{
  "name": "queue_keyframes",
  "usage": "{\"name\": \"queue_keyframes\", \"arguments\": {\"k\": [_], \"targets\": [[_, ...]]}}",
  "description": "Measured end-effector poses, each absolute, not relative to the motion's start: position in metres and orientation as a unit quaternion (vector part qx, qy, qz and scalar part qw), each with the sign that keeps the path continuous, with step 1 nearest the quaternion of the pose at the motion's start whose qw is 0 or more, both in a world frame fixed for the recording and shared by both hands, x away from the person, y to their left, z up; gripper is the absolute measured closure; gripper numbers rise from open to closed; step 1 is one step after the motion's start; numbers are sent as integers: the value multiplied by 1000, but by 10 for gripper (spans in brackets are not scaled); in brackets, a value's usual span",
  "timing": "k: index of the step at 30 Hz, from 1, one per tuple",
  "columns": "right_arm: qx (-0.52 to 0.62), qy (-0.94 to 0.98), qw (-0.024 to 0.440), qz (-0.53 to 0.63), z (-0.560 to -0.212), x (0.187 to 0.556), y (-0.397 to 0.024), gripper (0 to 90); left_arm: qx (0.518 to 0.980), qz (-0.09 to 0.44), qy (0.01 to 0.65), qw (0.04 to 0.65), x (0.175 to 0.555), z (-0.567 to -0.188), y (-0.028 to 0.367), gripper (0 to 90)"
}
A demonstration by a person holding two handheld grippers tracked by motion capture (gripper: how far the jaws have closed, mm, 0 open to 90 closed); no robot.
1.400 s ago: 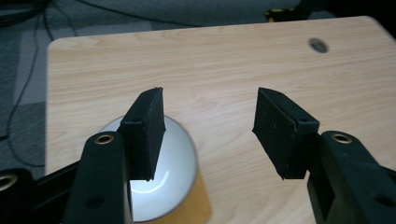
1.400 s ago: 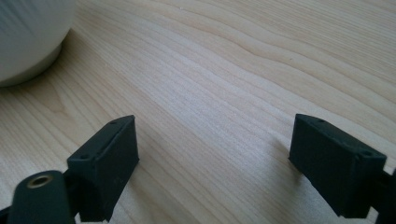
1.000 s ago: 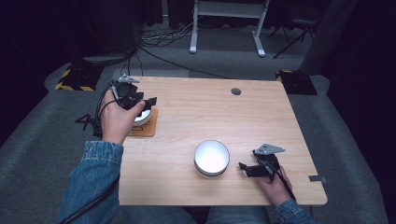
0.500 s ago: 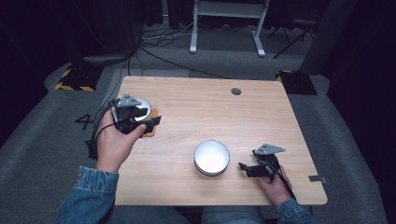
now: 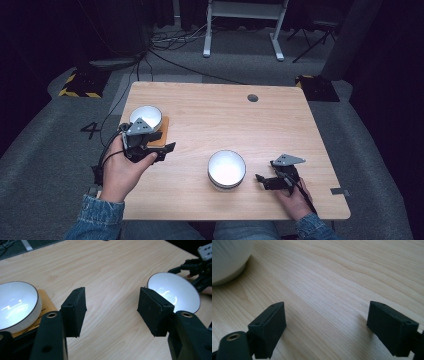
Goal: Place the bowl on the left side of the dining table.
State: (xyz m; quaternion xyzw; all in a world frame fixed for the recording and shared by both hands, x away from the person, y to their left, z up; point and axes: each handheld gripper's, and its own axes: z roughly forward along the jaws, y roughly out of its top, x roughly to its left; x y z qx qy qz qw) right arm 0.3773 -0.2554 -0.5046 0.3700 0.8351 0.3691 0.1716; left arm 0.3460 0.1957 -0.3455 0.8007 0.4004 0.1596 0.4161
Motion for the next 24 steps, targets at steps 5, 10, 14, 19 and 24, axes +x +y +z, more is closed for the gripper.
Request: {"name": "queue_keyframes", "arguments": {"k": [5,10,14,19,24], "targets": [[369,836,174,368,-505,377,-255,157,817,150,376,410,339,-360,192,402],[371,835,172,368,-505,377,-255,157,819,133,371,417,335,-380,189,403],[370,835,173,368,-505,377,-255,157,811,120,371,437,331,-390,190,402],[370,835,173,368,-505,377,-255,159,807,117,365,450,327,-403,193,398],[369,835,173,368,-505,377,-255,160,805,121,366,450,324,-418,196,363]]}}
